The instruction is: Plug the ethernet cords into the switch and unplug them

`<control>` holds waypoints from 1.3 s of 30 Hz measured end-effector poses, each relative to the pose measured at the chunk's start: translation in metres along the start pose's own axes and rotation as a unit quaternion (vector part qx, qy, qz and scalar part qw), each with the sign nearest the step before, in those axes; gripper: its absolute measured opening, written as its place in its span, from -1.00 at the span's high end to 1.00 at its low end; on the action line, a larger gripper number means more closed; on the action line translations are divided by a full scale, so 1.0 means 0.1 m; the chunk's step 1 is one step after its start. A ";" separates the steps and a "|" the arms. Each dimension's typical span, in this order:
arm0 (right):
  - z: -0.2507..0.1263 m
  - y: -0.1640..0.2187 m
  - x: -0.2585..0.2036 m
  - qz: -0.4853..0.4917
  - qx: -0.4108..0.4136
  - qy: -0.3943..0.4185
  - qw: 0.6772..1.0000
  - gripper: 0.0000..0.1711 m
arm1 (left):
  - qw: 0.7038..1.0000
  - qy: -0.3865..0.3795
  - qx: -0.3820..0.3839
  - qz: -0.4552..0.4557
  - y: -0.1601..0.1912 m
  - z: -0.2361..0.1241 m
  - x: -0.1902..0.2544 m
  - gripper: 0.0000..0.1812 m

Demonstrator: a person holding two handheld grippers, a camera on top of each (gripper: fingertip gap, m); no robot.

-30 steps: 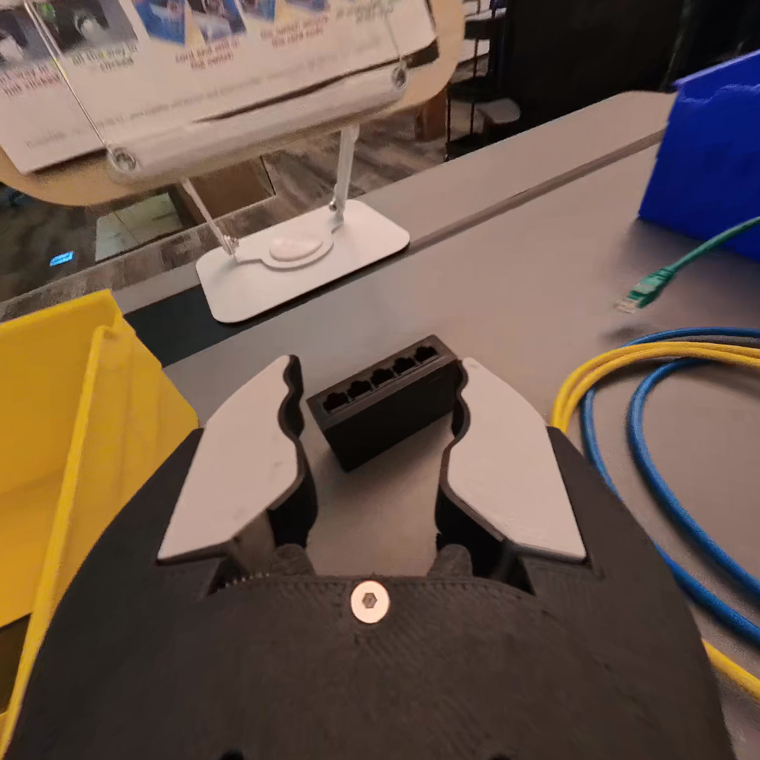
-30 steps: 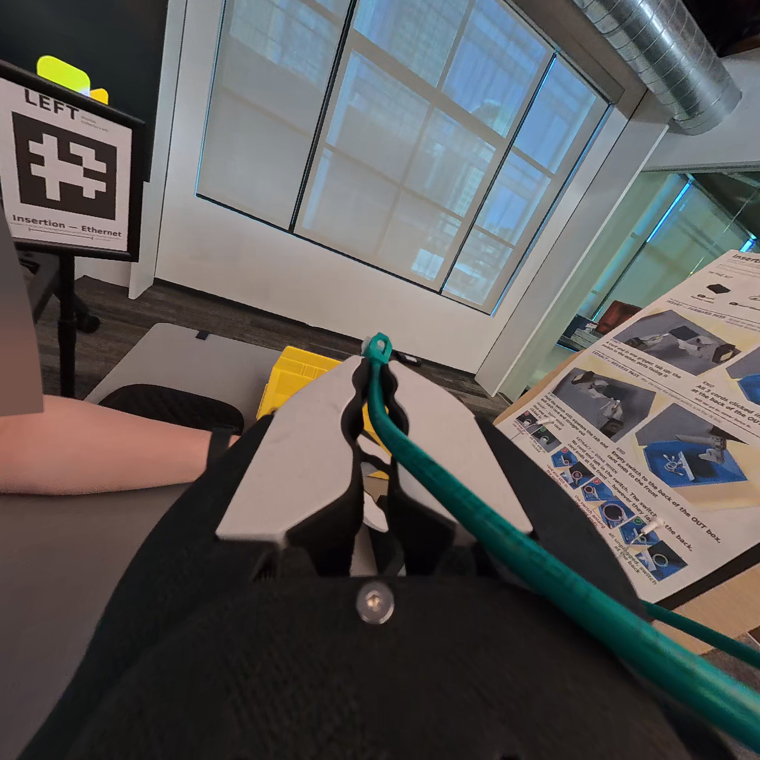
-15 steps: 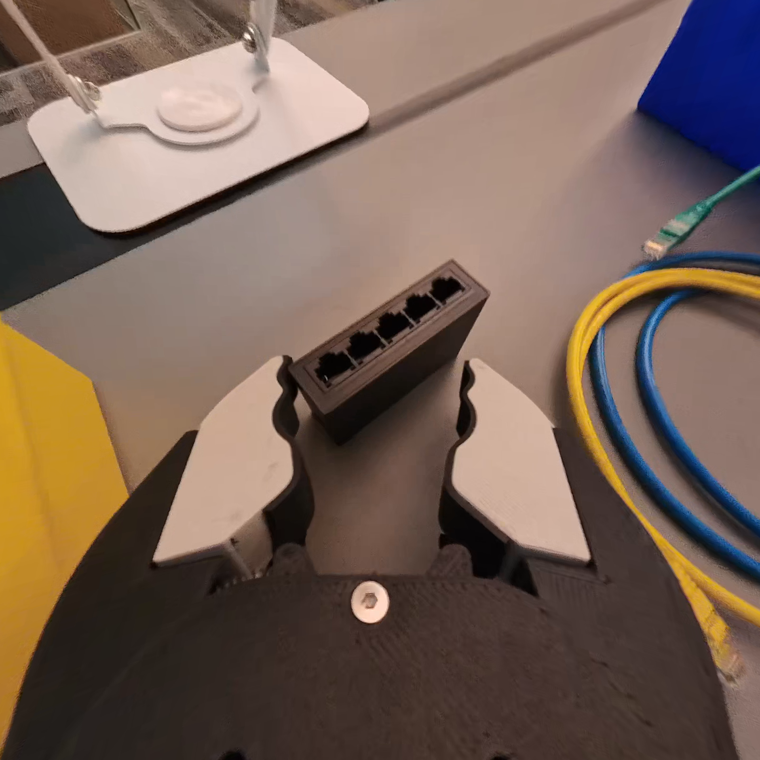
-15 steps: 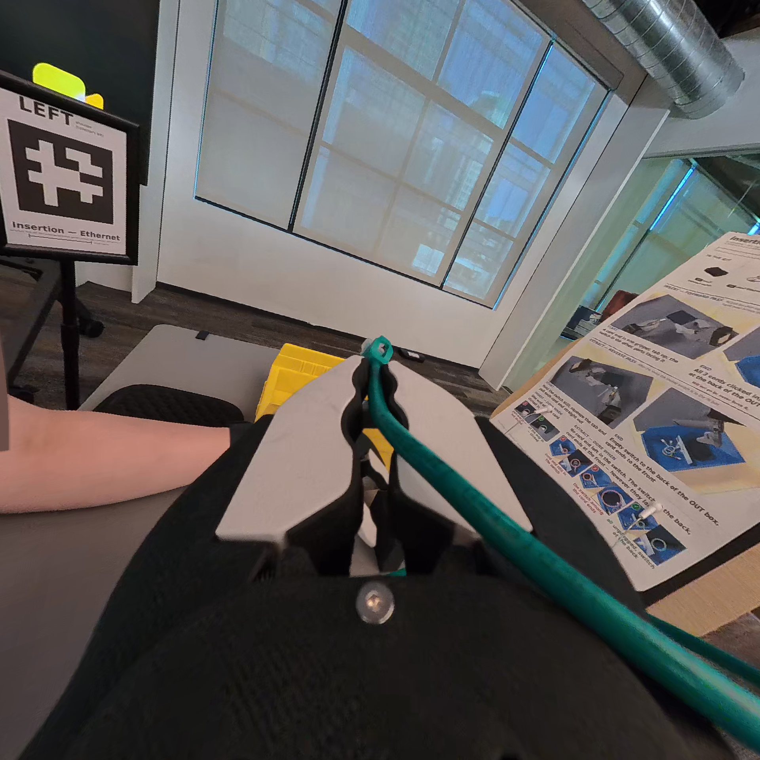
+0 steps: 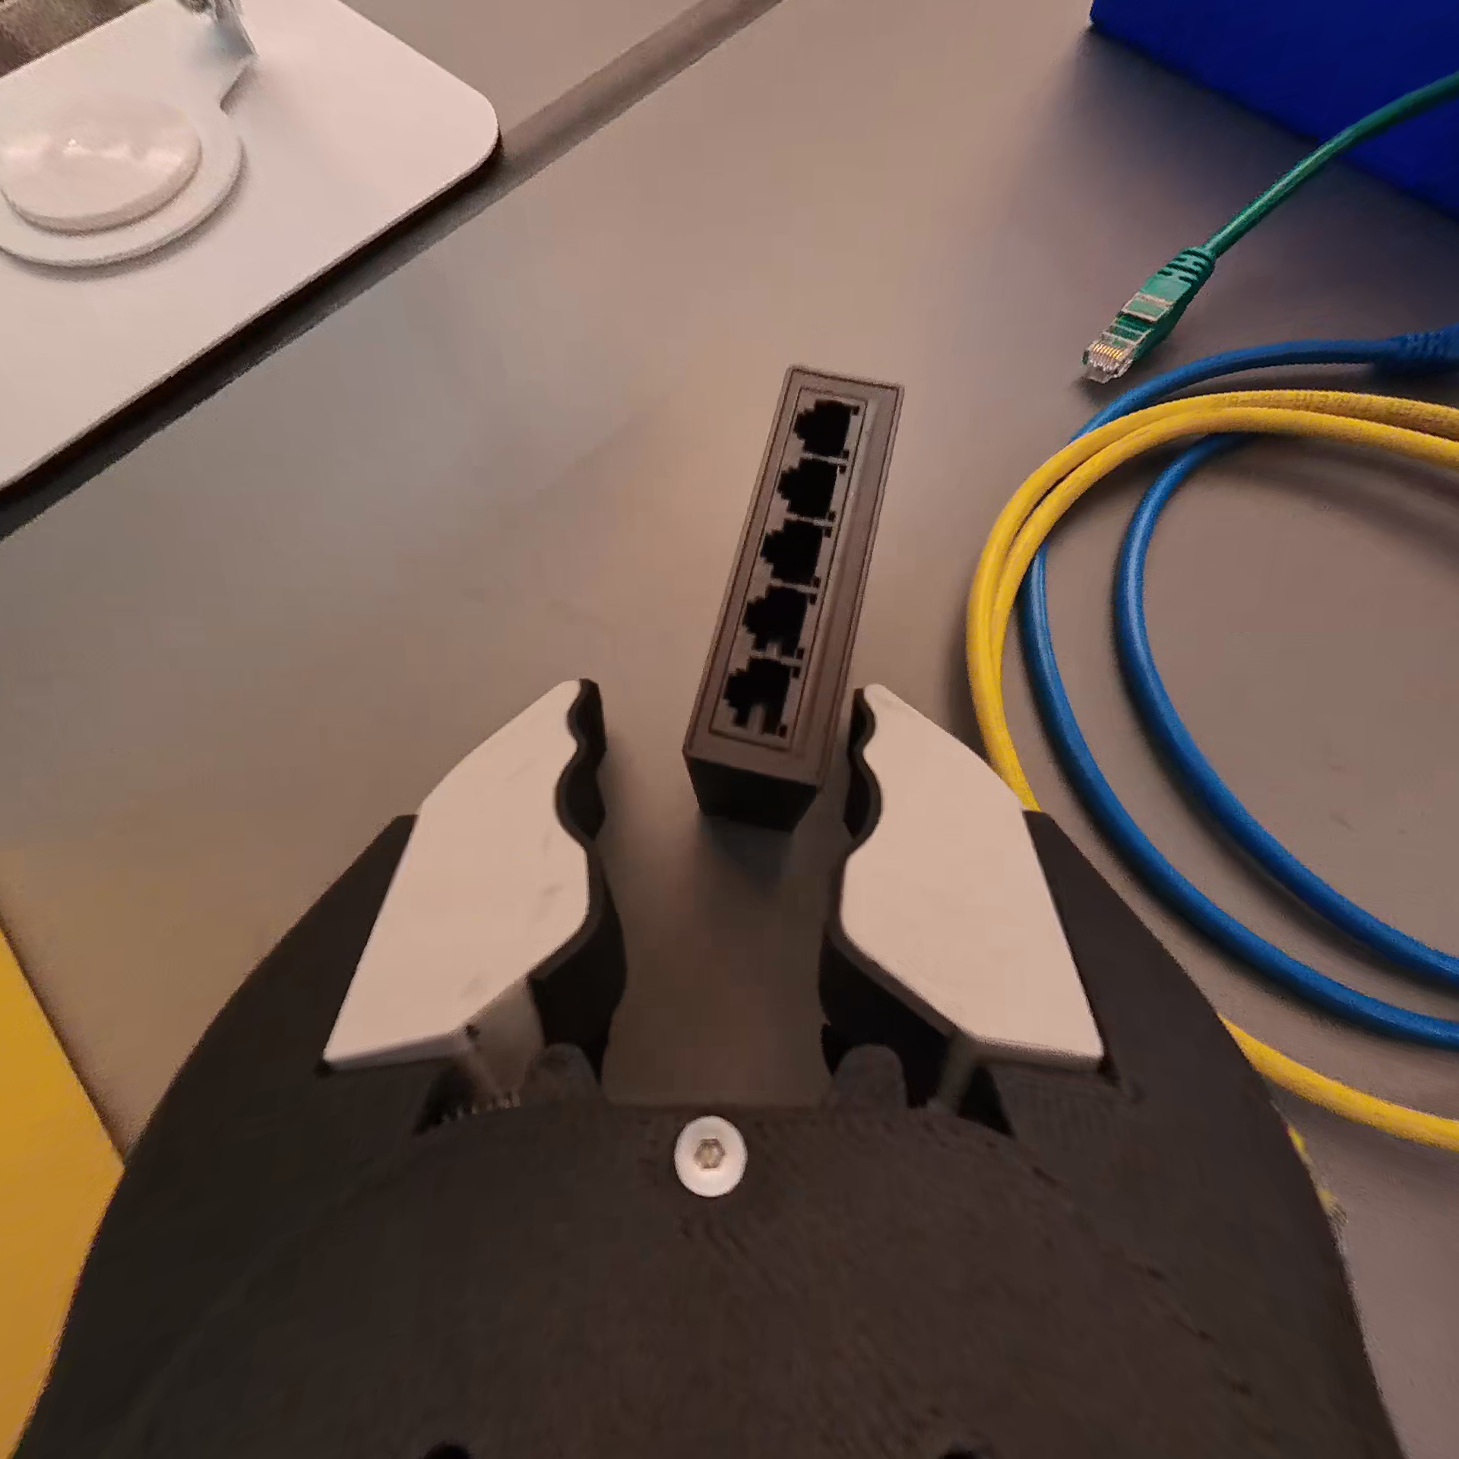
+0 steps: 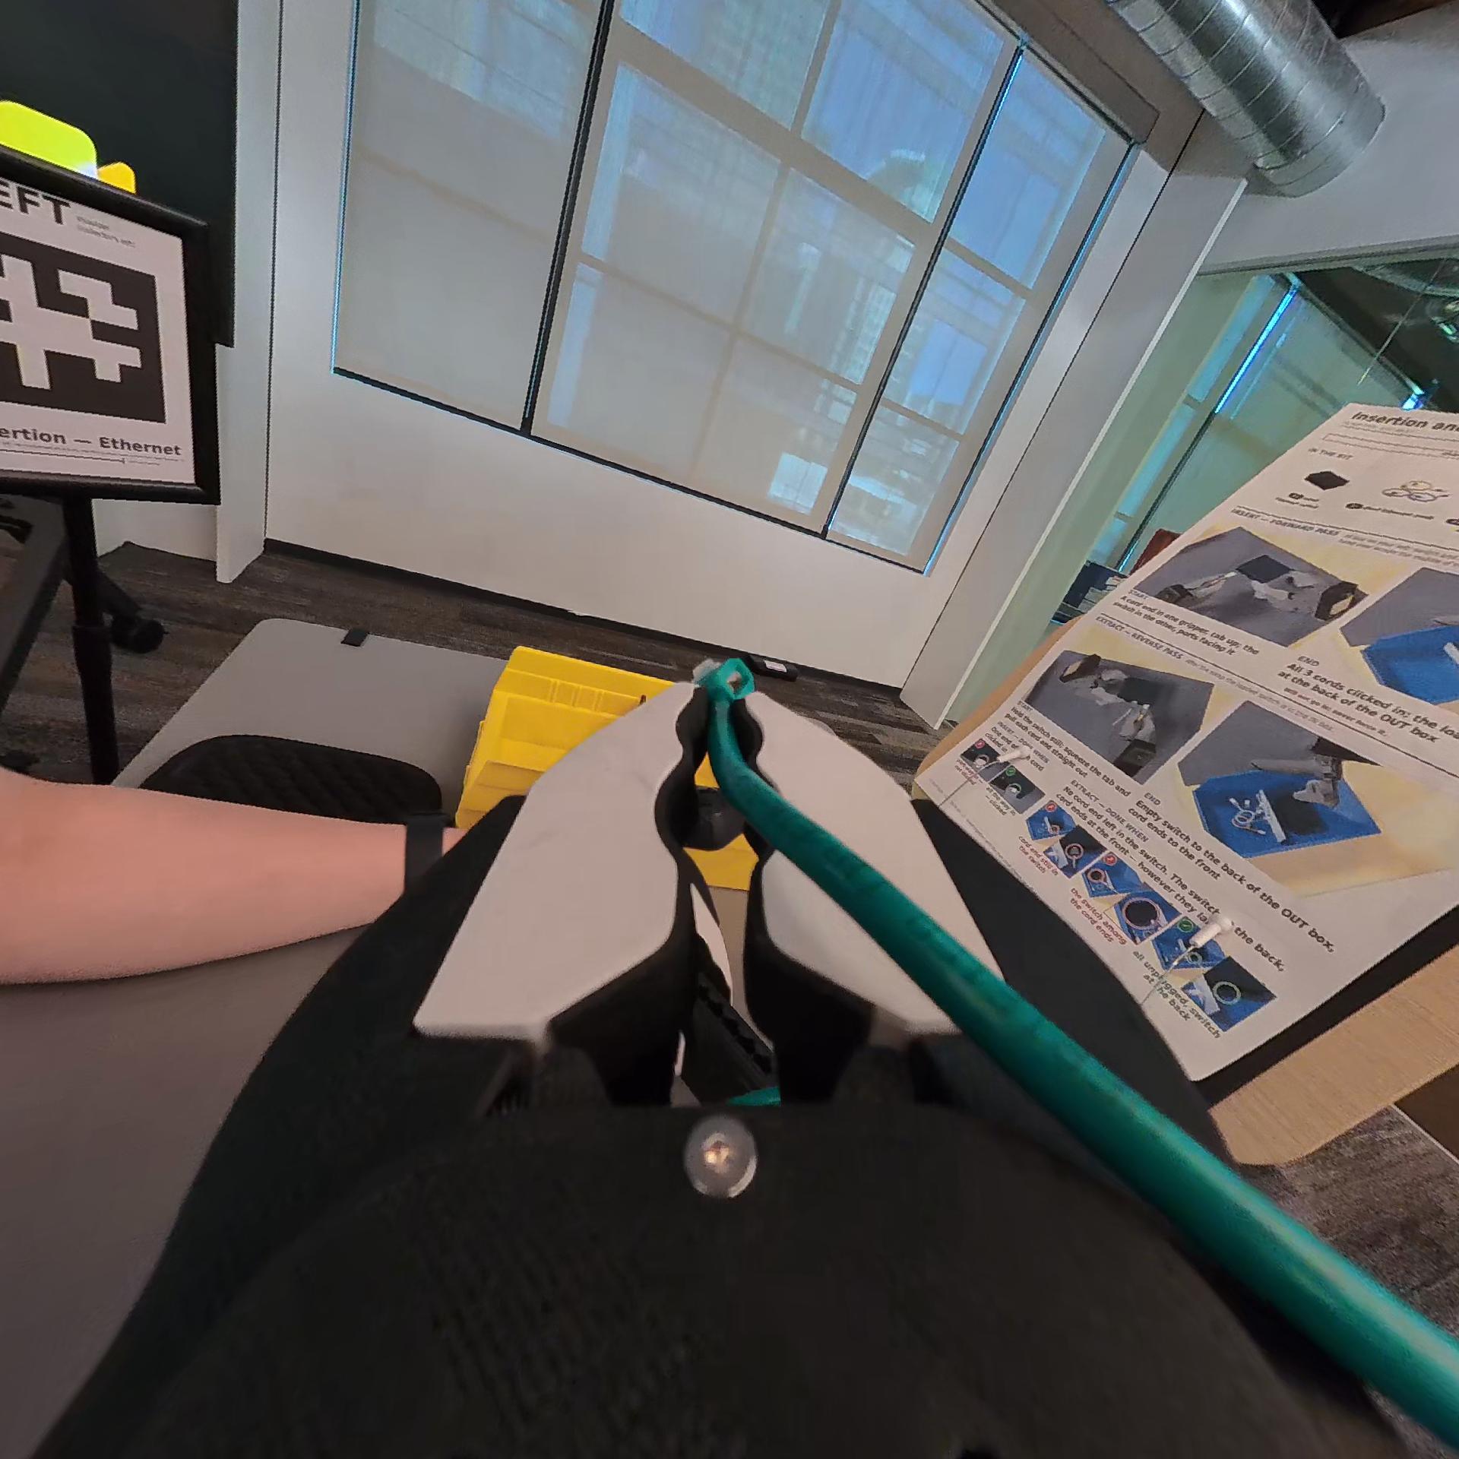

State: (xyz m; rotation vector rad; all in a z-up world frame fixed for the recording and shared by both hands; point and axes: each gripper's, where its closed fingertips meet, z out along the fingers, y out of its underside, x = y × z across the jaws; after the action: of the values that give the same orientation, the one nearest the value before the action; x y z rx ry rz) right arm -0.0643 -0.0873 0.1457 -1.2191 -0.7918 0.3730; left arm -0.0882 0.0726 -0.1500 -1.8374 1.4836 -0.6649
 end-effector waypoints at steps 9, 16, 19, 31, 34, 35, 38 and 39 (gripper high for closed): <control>0.03 0.19 0.08 0.010 -0.040 0.005 0.999 0.92 | 0.999 0.009 -0.028 0.022 -0.01 0.13 0.00 0.41; 0.04 0.30 0.12 0.014 -0.052 0.006 0.999 0.92 | 0.997 -0.043 -0.010 0.067 -0.11 0.15 -0.08 0.67; 0.04 0.32 0.13 -0.002 -0.053 0.010 0.999 0.93 | 0.993 -0.068 -0.022 0.097 -0.10 0.12 -0.10 0.67; -0.01 0.27 0.20 -0.171 -0.118 0.101 0.973 0.92 | 0.880 -0.309 0.118 0.340 -1.35 -1.19 0.12 0.69; 0.04 0.27 0.08 -0.231 -0.133 0.094 0.959 0.92 | 0.851 -0.338 0.113 0.386 -1.48 -1.38 0.27 0.69; 0.05 0.28 0.06 -0.244 -0.139 0.094 0.955 0.93 | 0.846 -0.344 0.109 0.393 -1.50 -1.42 0.29 0.69; 0.08 0.33 0.03 -0.262 -0.157 0.092 0.948 0.93 | 0.828 -0.370 0.092 0.412 -1.51 -1.53 0.31 0.69; 0.09 0.35 0.03 -0.267 -0.161 0.096 0.945 0.93 | 0.823 -0.376 0.091 0.416 -1.52 -1.56 0.32 0.69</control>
State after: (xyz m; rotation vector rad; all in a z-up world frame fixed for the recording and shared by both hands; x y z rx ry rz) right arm -0.0631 -0.0675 0.1157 -1.2592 -0.9996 -0.3279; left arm -0.1013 0.0315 0.0661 -0.9244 1.3833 0.3233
